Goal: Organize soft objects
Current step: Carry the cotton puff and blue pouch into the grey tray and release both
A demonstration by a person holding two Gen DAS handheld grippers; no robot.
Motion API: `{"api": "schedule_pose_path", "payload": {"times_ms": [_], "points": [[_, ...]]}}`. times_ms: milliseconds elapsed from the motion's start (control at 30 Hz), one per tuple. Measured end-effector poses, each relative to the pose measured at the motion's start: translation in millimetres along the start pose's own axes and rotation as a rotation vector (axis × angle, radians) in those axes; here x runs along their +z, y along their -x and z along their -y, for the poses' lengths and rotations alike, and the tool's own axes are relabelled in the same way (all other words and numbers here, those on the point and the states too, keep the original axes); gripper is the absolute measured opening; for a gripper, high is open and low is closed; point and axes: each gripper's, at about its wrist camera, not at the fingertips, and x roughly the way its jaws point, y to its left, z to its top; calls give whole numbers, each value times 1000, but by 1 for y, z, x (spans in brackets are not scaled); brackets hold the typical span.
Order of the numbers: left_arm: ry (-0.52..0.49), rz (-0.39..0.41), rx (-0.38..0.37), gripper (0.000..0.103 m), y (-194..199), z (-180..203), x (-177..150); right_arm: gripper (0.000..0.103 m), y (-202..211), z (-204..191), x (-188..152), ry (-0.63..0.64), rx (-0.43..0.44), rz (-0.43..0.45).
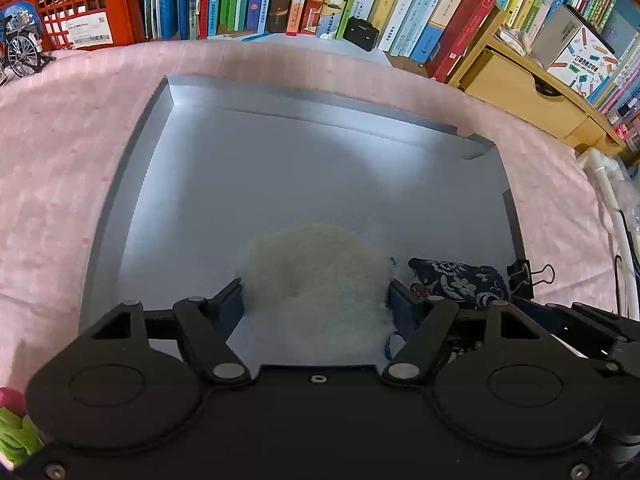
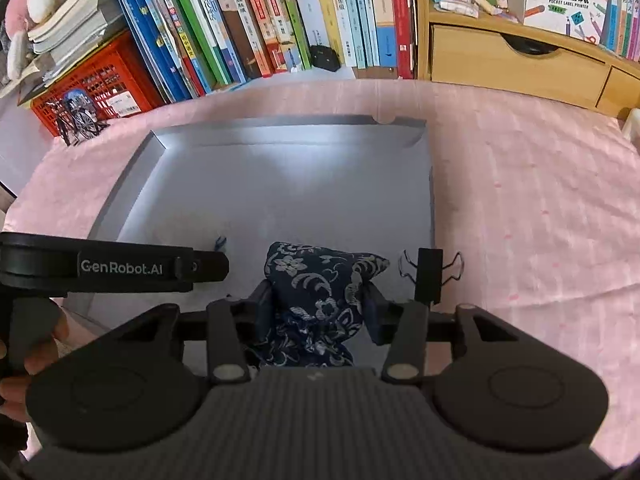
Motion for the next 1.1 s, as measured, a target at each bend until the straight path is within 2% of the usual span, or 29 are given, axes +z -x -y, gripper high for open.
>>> {"api": "schedule_pose_path", "payload": {"times_ms": [133, 167, 200, 333, 533, 767, 1100], "points": [[-3, -13, -4, 74, -2, 0, 0, 57, -3, -2, 1, 9, -7, -10], [-2, -16, -4, 75, -3, 0, 0, 59, -4, -2, 0, 13, -8, -10], [4, -19, -5, 76, -3, 0, 0, 66, -4, -2, 0, 16, -7, -10], [29, -16, -28, 82, -1, -4, 0, 73, -1, -2, 0, 22, 5, 0], [30, -25, -42, 84, 15, -2, -1, 76, 9, -1, 0, 22, 13, 20], [0, 55, -57, 85, 53, 2, -11, 77, 35, 1, -3, 28, 16, 81], [-98, 189, -140, 87, 118, 13, -57, 83, 96, -12, -31, 117, 12, 203]]}}
